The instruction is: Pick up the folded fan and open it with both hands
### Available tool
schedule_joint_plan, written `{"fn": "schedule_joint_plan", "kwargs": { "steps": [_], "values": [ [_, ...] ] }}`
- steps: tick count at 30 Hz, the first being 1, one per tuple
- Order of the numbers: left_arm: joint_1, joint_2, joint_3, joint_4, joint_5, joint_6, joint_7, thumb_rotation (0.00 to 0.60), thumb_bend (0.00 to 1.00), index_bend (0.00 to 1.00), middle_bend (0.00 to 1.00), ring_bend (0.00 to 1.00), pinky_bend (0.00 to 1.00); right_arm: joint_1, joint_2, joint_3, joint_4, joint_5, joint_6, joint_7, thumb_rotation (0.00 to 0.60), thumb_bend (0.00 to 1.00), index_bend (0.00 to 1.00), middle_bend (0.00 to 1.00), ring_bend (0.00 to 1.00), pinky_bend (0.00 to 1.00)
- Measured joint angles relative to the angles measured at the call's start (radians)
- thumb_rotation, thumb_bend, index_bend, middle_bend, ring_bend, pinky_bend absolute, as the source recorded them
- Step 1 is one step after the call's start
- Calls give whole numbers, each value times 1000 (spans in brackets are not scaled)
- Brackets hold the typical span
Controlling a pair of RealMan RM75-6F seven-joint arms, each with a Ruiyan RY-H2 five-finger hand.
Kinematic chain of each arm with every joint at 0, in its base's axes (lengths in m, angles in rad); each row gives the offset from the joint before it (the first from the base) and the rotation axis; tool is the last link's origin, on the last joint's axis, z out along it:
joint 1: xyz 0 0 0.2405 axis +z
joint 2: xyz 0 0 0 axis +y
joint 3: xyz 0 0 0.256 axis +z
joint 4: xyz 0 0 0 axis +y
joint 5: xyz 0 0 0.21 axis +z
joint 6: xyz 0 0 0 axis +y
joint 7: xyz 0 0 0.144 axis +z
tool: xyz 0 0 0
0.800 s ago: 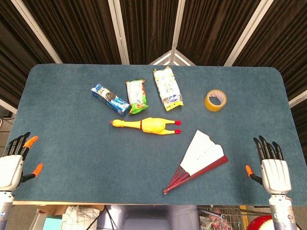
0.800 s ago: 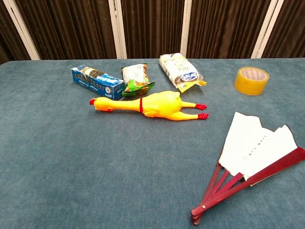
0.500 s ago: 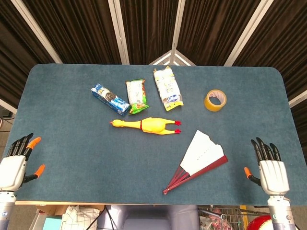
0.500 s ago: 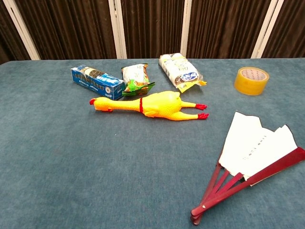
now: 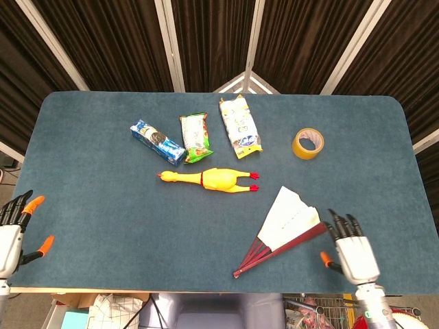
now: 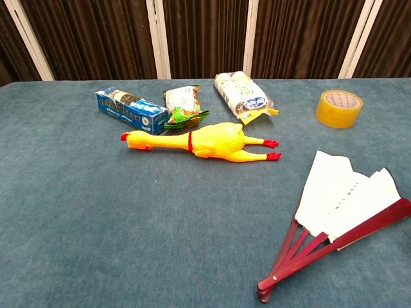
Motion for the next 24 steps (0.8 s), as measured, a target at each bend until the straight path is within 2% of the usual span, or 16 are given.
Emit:
{"fn": "schedule_joint_plan", "kwargs": {
  "steps": [10, 24],
  "values": [
    [-6, 1, -8, 4, -28, -23, 0, 600, 413, 150, 0, 0, 0, 23, -133, -36, 59, -27, -73, -76, 600, 305, 287, 90, 167, 112],
    [-9, -2, -9, 1, -32, -30, 13, 600, 410, 150, 0, 0, 0, 47, -196, -28, 128, 1, -127, -67, 600, 305, 333, 90, 167, 112]
  ]
}}
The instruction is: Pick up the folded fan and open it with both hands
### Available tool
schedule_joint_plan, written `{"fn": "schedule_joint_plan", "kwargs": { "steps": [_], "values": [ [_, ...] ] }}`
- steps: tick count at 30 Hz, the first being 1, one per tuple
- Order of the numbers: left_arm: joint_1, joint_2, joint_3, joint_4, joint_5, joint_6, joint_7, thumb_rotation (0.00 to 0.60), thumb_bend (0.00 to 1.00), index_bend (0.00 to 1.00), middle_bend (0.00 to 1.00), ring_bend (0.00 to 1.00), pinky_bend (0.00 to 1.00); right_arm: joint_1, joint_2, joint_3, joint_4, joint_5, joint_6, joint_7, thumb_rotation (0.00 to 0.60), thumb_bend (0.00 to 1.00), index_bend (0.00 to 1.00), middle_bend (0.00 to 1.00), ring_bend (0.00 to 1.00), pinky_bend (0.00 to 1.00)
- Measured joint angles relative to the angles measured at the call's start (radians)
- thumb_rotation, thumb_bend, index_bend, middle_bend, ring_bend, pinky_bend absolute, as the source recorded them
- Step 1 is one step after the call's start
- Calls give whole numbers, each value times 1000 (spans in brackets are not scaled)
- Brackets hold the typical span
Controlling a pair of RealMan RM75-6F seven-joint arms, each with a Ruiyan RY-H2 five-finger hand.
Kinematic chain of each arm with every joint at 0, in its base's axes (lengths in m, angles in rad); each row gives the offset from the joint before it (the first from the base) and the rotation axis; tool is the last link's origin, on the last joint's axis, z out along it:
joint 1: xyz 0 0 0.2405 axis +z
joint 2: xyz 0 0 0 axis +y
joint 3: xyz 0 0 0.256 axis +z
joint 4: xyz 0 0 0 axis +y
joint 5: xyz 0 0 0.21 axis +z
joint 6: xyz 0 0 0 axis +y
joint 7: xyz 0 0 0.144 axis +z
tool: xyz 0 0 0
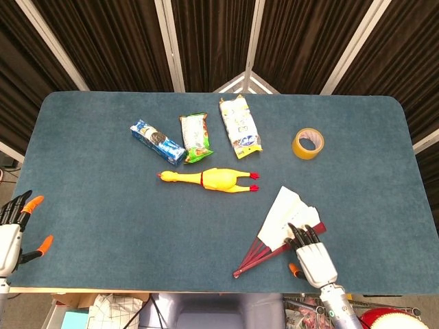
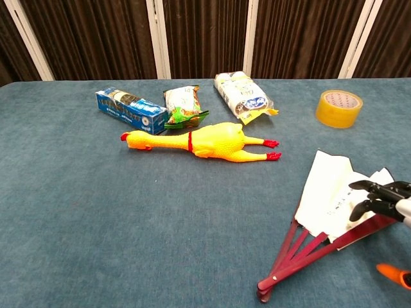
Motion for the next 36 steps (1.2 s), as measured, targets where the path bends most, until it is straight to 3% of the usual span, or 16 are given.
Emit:
{"fn": "schedule_joint_plan", "kwargs": {
  "steps": [11, 36],
  "values": [
    [-2, -8, -3, -3, -9, -3, 22, 600, 409, 150, 0, 0, 0, 25, -23, 26, 25, 16, -17, 31, 600, 305, 384, 90, 167, 112],
    [-5, -22, -7, -3, -13, -3, 50, 600, 409, 152, 0, 0, 0, 57, -63, 27, 95, 31, -51, 96, 600, 305, 458, 90, 183, 112]
  ]
}}
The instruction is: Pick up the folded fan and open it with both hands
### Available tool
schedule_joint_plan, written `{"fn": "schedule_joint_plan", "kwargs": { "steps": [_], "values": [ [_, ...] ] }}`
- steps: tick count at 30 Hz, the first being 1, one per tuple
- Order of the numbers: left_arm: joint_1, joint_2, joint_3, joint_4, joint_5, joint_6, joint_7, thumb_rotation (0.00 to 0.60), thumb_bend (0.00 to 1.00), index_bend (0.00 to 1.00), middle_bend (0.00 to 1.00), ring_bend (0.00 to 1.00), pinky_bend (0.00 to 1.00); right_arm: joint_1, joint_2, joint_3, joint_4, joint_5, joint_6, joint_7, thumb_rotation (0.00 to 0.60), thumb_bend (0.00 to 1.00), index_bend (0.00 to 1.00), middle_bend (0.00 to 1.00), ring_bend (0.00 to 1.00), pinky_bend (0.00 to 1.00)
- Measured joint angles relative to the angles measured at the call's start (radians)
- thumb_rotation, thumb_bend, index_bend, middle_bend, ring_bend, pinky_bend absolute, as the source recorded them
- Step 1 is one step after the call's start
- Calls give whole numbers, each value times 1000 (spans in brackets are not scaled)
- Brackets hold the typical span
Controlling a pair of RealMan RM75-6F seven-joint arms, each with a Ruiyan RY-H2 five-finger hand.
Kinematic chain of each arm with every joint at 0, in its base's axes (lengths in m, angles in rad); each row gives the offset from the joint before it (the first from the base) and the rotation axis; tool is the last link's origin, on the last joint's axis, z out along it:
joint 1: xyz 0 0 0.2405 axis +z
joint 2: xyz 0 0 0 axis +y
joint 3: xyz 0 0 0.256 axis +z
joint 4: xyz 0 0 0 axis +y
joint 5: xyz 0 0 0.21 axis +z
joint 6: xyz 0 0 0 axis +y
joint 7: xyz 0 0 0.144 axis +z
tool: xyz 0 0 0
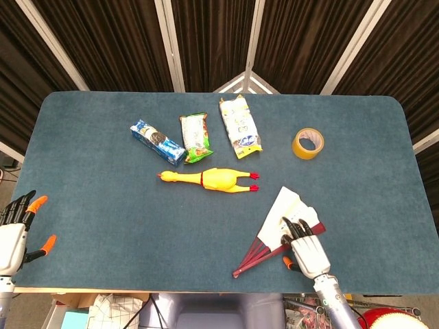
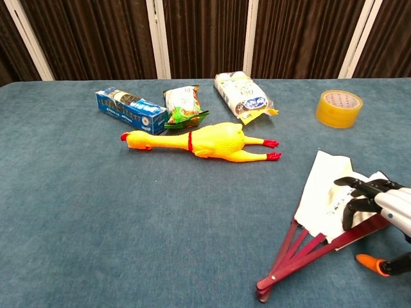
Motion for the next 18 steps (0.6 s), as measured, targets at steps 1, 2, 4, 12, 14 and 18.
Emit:
{"fn": "schedule_joint_plan", "kwargs": {
  "steps": [1, 2, 4, 12, 14, 18],
  "values": [
    [0, 0, 0, 0, 0, 0, 0, 600, 409, 153, 0, 0, 0, 2, -3, 0, 5, 1, -2, 3, 600, 305, 461, 90, 184, 112],
    [0, 0, 0, 0, 1, 1, 0, 600, 409, 153, 0, 0, 0, 4, -6, 1, 8, 2, -4, 5, 600, 305, 464, 90, 185, 112],
    [0, -1, 0, 0, 1, 1, 1, 600, 409, 154, 0, 0, 0, 9, -12, 2, 15, 3, -8, 10, 600, 305, 472, 90, 187, 112],
    [-1, -4, 0, 1, 2, 1, 6, 600, 409, 155, 0, 0, 0, 24, -23, 9, 29, 3, -17, 27, 600, 305, 522, 90, 197, 116],
    [-1, -5, -1, 1, 0, 0, 7, 600, 409, 155, 0, 0, 0, 26, -24, 10, 32, 3, -15, 35, 600, 306, 537, 90, 201, 119],
    [-2, -6, -1, 2, 0, -2, 11, 600, 409, 155, 0, 0, 0, 27, -25, 12, 35, 1, -6, 50, 600, 318, 574, 93, 215, 130]
  ]
}}
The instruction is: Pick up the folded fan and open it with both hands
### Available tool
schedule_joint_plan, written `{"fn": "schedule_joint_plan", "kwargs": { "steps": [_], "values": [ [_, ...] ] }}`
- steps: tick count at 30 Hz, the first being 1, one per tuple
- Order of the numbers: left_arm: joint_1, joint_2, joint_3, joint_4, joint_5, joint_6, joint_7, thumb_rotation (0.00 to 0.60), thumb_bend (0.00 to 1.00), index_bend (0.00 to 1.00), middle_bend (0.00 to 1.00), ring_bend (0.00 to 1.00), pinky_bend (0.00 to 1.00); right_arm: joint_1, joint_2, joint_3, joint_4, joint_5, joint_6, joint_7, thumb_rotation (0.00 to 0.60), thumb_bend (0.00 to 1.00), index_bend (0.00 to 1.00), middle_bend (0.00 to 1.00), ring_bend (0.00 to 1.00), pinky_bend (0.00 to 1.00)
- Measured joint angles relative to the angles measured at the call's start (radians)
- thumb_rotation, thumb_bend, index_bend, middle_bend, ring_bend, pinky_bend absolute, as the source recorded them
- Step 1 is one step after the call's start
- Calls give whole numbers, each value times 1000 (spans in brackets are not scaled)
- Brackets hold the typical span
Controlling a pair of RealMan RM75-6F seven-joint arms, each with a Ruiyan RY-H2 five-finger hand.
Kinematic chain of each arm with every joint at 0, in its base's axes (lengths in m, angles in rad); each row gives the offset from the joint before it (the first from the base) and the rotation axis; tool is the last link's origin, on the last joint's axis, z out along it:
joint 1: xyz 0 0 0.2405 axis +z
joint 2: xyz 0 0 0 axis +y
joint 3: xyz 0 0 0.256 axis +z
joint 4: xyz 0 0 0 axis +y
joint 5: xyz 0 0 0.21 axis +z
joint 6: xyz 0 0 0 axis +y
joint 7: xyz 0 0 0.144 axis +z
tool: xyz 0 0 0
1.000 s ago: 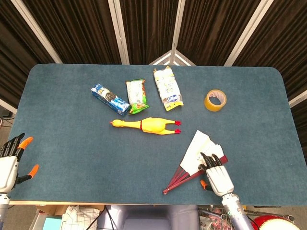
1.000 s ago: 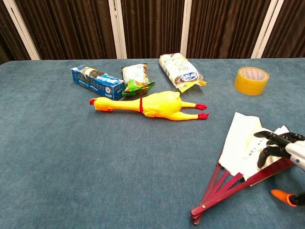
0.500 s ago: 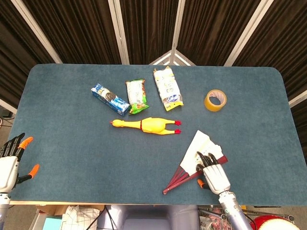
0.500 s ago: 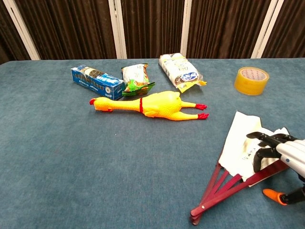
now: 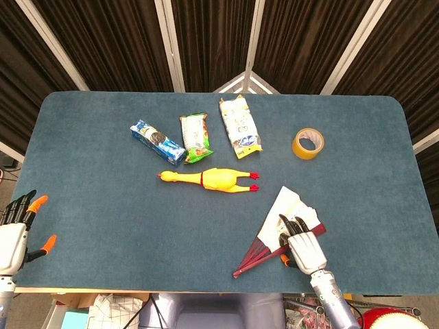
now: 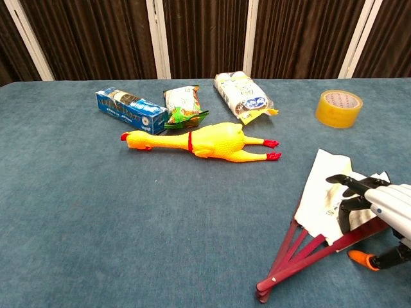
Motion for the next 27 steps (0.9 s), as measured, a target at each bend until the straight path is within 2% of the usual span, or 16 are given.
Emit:
{"fn": "schedule_joint_plan", "kwargs": {
  "steps": [5, 18, 27],
  "values": [
    [0, -1, 1, 0, 1, 0, 3, 600, 409, 157, 0, 0, 0, 1, 3, 6, 0, -9, 27, 15, 600, 380, 611, 106, 229, 141],
    [-1, -2, 0, 0, 1, 0, 3, 600, 409, 157, 0, 0, 0, 10, 40, 19, -33, -18, 52, 66, 600, 426, 705, 130, 236, 142],
    [-2, 0, -1, 0, -3, -5, -3, 600, 409, 157, 0, 0, 0, 46, 115, 71, -124, -21, 63, 70, 600, 426, 781, 159, 253, 142]
  ]
}}
